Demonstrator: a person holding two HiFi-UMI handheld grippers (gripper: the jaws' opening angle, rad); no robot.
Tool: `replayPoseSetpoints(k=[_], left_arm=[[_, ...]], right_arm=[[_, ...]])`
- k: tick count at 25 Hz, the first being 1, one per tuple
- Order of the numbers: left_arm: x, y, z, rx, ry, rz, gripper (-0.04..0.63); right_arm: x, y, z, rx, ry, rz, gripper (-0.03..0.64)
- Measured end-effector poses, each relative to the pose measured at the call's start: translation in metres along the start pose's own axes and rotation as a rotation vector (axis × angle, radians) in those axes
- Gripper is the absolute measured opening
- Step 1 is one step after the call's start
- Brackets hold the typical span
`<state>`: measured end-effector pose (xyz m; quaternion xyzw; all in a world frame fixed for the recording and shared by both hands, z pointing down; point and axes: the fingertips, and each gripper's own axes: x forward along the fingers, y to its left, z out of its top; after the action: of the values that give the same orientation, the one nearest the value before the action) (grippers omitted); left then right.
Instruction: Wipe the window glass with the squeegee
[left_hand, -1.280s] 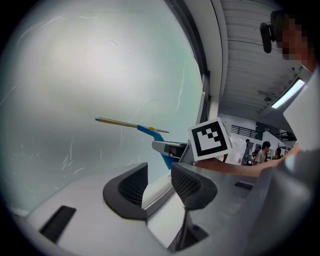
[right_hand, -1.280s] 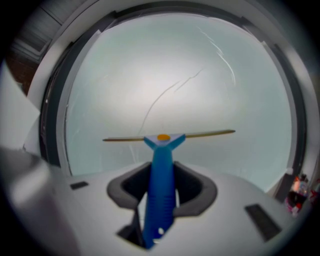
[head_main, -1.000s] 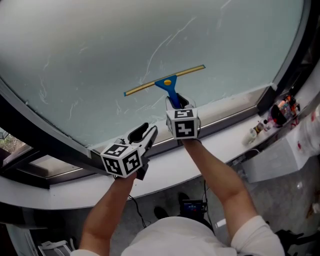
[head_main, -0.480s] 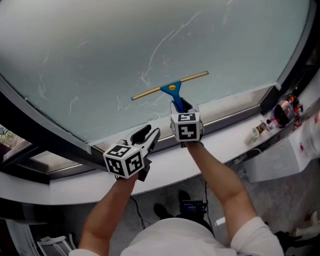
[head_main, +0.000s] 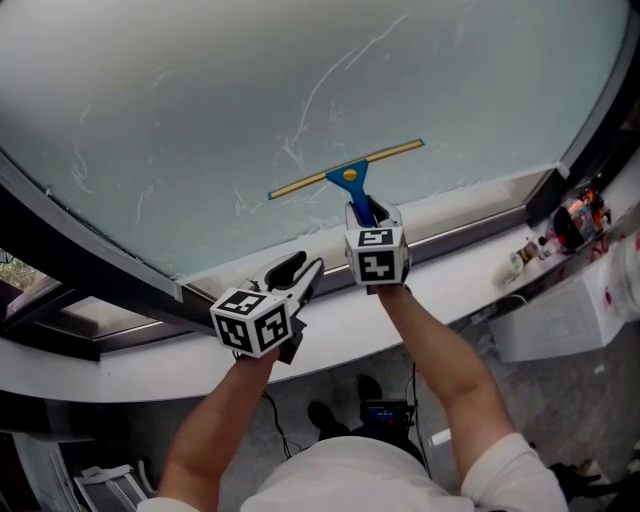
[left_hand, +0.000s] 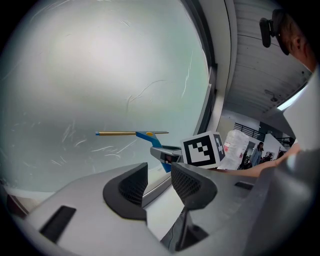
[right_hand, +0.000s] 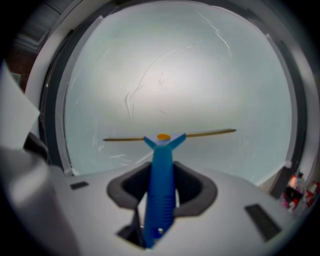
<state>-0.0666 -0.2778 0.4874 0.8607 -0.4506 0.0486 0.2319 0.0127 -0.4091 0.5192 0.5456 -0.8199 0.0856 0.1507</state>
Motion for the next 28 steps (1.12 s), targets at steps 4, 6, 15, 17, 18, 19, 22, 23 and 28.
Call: replayPoseSetpoints(k=[4,6,15,17,18,19,22,23,28], left_arm=[[0.002,0.003,-0.007,-0.008,0.012,0.003,0.166],[0.004,0.004,-0.011,-0.013,0.019,0.004,0.167],[0.013,0.008,-0.027,-0.024,0.054,0.003,0.166],[0.014,0.011,-0.031,-0.029,0.062,0.007,0.167],[0.014,0.012,-0.032,-0.031,0.066,0.008,0.167],[0.015,0.013,-0.034,-0.032,0.069,0.009,0.166],[0.019,0.014,-0.040,-0.038,0.080,0.008,0.166],[0.020,0.015,-0.042,-0.040,0.084,0.008,0.167],[0.026,0.018,-0.054,-0.052,0.108,0.005,0.167]], right_arm=[[0.003,-0.001,-0.011,-0.004,0.010,0.000,0.152],[0.005,-0.001,-0.018,0.006,0.017,0.002,0.152],[0.014,-0.003,-0.044,-0.012,0.031,0.002,0.152],[0.016,-0.003,-0.048,-0.019,0.033,0.004,0.152],[0.017,-0.003,-0.051,-0.020,0.036,0.004,0.152],[0.018,-0.003,-0.055,-0.019,0.040,0.004,0.152],[0.022,-0.003,-0.067,0.000,0.054,0.007,0.152],[0.023,-0.004,-0.071,0.005,0.056,0.007,0.152],[0.029,-0.004,-0.084,-0.004,0.049,0.011,0.152]])
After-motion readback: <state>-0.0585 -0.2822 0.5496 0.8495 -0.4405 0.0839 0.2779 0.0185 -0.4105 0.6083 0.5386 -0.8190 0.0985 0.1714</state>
